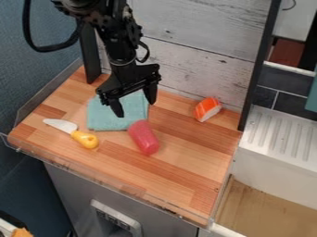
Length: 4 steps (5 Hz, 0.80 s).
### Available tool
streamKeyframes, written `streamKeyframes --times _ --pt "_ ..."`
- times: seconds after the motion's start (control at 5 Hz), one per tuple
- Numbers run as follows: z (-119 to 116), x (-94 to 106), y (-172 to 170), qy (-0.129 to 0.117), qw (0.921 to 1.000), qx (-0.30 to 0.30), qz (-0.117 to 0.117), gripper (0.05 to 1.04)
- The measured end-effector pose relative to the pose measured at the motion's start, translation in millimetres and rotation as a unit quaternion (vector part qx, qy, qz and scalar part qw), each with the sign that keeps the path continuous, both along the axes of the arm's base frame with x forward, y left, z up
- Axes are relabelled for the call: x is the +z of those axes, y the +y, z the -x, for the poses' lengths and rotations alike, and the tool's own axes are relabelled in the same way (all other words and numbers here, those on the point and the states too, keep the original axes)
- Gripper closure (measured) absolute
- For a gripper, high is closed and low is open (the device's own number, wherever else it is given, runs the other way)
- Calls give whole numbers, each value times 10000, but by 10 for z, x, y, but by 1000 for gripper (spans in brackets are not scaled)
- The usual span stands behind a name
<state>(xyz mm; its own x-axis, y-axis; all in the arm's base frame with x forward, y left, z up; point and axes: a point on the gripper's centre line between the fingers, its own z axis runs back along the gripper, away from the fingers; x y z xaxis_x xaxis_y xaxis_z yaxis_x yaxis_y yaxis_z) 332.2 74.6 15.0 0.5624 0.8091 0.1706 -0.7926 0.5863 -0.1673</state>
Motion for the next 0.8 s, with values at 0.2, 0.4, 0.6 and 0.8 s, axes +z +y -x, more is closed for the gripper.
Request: streamKeyframes --times 0.2,0.4,0.6,0.8 --pt "32 -95 -15 151 9999 11 61 83" --pt "93 -110 127 291 9976 386 499 83" --pt "189 -91 317 205 9943 807 662 83" --pt "259 41 459 2 9926 1079 562 83"
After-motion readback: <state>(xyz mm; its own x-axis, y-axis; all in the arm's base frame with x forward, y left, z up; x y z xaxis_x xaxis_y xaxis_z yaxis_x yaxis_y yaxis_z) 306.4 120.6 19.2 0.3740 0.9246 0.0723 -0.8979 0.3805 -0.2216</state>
